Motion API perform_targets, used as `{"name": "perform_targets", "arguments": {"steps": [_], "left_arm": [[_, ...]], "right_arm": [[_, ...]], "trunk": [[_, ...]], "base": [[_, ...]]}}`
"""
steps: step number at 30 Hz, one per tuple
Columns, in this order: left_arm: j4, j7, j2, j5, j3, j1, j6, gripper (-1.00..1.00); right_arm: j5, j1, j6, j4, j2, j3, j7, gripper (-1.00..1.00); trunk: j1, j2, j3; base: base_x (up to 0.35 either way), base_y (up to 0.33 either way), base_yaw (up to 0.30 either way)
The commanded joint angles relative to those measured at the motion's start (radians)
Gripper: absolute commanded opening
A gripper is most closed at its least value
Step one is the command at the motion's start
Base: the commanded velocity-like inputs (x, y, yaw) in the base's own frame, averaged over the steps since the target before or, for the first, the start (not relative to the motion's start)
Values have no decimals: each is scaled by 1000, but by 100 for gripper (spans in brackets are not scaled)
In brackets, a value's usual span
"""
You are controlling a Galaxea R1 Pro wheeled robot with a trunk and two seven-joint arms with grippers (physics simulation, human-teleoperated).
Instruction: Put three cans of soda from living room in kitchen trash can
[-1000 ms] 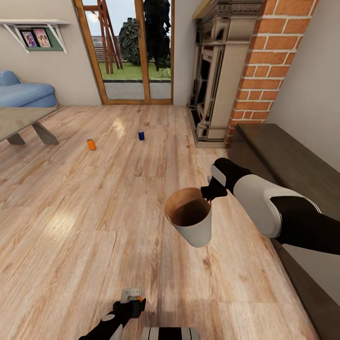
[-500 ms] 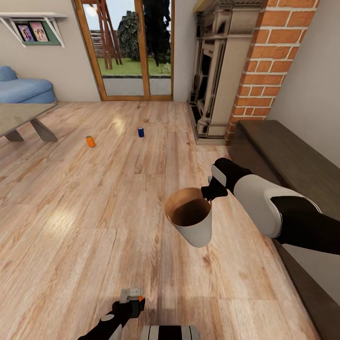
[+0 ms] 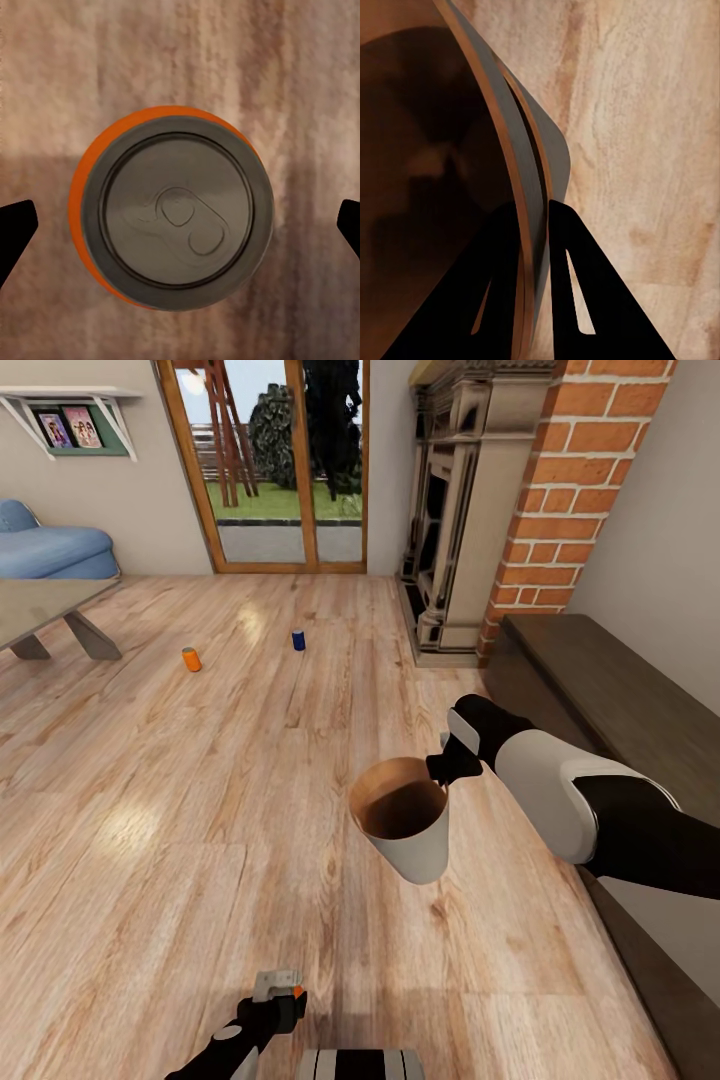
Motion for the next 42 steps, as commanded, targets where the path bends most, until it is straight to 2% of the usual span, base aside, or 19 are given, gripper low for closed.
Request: {"name": "perform_targets", "arguments": {"steps": [1,27,30,42], "left_arm": [[0,0,0,0,0,0,0,100],[0,2,0,0,-1,-1,0,100],[-1,2,0,0,-1,-1,0,100],[-5,2,1,0,-1,-2,0,100]], "right_arm": [[-14,0,0,0,0,-10,2,-100],[-12,2,0,0,2,-9,2,-100],[-12,2,0,0,1,-9,2,-100],[-12,2,0,0,1,-9,2,-100]], "trunk": [[0,0,0],[0,0,0],[1,-1,-11],[1,-1,-11]], "base": [[0,0,0],[0,0,0],[0,0,0],[0,0,0]]}}
